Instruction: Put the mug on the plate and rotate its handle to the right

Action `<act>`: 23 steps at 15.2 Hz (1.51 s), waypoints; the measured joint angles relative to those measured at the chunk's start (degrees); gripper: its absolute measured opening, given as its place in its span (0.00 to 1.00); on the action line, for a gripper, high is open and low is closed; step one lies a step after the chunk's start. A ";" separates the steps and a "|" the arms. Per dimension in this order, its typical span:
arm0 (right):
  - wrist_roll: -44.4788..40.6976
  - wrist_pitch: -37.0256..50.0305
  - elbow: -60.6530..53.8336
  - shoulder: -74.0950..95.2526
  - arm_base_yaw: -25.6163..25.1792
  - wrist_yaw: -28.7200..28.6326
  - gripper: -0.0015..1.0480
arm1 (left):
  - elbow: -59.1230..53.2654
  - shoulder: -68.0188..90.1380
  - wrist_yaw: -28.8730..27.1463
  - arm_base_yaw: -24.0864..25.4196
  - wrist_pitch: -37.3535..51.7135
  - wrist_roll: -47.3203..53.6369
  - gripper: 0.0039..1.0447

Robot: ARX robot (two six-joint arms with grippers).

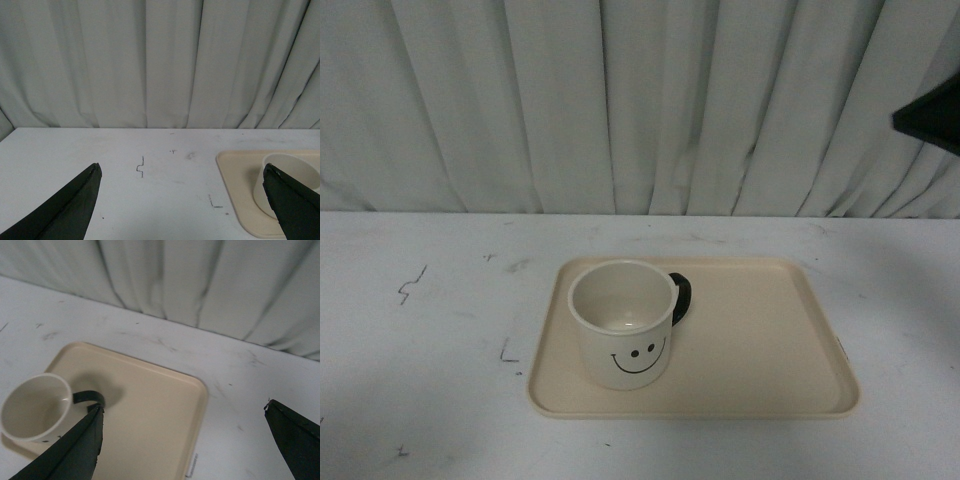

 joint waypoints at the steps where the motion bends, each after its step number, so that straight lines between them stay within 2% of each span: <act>1: -1.22 -2.84 5.44 5.22 1.95 -1.90 0.94 | 0.00 0.00 0.00 0.00 0.02 0.00 0.94; 3: -3.63 -6.36 12.41 13.55 5.97 -2.27 0.94 | 0.00 0.00 0.00 0.00 0.00 0.00 0.94; 5: -8.63 -10.45 14.71 18.73 9.77 -3.13 0.94 | 0.00 0.00 0.00 0.00 0.00 0.00 0.94; 7: -12.22 -12.55 20.63 26.32 13.16 -5.60 0.94 | 0.00 0.00 0.00 0.00 0.02 0.00 0.94; 11: -18.47 -15.52 26.51 33.40 13.29 -4.22 0.94 | 0.00 0.00 0.00 0.00 0.02 0.02 0.94; 14: -25.18 -23.02 34.42 38.64 12.90 -6.38 0.94 | 0.00 0.00 0.00 0.00 0.02 0.02 0.94; 17: -28.65 -30.88 42.75 40.52 13.07 -10.25 0.94 | 0.00 0.00 0.00 0.00 0.02 0.02 0.94; 23: -32.20 -36.59 50.23 48.98 15.63 -10.05 0.94 | 0.00 0.00 0.00 0.00 0.00 0.02 0.94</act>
